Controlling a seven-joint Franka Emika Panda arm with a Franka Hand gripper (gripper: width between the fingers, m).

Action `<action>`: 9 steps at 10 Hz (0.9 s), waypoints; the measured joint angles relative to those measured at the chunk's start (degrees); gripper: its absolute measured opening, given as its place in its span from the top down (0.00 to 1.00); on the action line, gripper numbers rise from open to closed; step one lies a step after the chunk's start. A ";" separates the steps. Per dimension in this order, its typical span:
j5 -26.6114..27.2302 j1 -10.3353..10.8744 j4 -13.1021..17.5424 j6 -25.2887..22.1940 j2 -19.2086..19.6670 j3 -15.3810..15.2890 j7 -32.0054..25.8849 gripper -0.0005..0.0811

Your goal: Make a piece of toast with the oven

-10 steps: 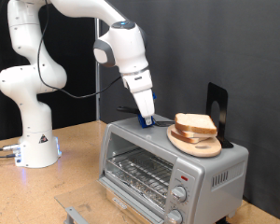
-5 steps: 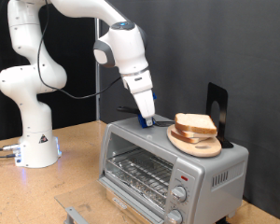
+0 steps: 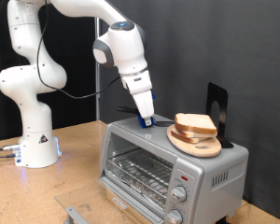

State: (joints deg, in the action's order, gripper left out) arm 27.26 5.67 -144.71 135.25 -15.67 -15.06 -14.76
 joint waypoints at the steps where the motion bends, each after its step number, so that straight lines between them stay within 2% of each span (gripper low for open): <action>1: 0.02 0.00 -0.03 -0.03 -0.10 0.11 0.00 0.00; 5: 0.04 -0.02 -0.03 -0.02 -0.22 0.35 0.00 0.00; 6: 0.04 -0.06 -0.03 -0.01 -0.22 0.39 0.00 0.17; 7: 0.04 -0.16 -0.03 0.04 -0.22 0.40 0.00 0.17; 8: 0.04 -0.23 -0.03 0.06 -0.22 0.43 0.01 0.34; 9: 0.04 -0.26 -0.03 0.07 -0.22 0.49 0.04 0.34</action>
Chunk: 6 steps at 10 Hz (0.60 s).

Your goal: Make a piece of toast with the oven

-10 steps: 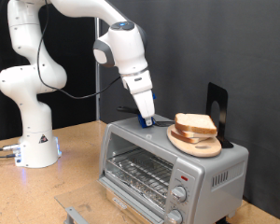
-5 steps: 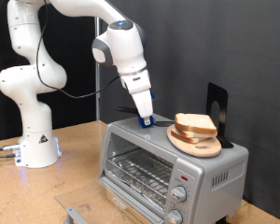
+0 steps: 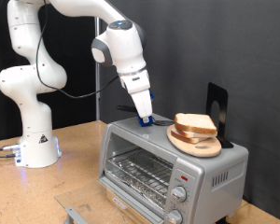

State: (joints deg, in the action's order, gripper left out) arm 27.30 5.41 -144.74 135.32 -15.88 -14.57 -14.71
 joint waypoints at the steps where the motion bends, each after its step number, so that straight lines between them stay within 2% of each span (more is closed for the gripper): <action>1: 0.00 -0.01 0.00 0.00 0.00 0.14 0.04 0.39; 6: -0.09 -0.02 -0.09 0.80 -0.06 0.42 0.08 0.39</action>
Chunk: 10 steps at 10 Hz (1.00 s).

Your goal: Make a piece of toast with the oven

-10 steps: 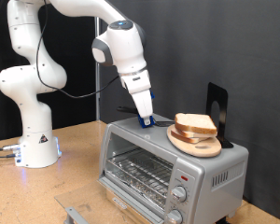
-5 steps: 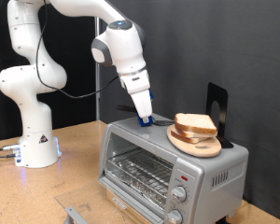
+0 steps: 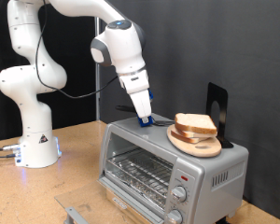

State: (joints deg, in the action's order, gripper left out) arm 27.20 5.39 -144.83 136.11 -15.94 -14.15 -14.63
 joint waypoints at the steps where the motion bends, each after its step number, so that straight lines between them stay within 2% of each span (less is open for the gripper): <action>1: -0.05 0.00 -0.09 0.35 -0.10 0.00 0.00 0.39; 2: -0.06 0.00 -0.21 0.61 -0.23 0.00 0.00 0.39; 3: -0.06 0.00 -0.30 0.64 -0.39 0.00 0.00 0.28; 4: -0.06 -0.02 -0.39 0.64 -0.53 0.00 0.00 0.28; 5: -0.08 -0.08 -0.47 0.64 -0.62 0.00 0.00 0.09; 6: -0.17 -0.15 -0.55 0.64 -0.71 0.00 0.00 0.02; 10: -2.18 -0.31 -0.97 0.81 -0.95 -0.04 0.09 0.01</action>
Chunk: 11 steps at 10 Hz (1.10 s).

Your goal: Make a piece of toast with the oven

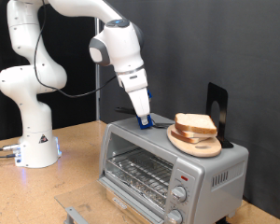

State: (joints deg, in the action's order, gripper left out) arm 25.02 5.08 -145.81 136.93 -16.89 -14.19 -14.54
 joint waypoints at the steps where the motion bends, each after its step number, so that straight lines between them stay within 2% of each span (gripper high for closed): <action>1: -0.86 -0.11 -0.13 0.07 0.00 -0.08 0.27 0.00; 4: -2.85 -0.15 -0.88 1.86 0.00 -0.27 1.30 0.00; 6: -2.81 -0.10 -1.55 4.68 0.00 -0.43 1.30 0.00; 11: 1.95 0.33 -1.79 5.84 0.05 -0.47 0.08 0.00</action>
State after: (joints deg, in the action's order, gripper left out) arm 26.97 5.40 -147.60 142.77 -16.84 -14.66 -14.45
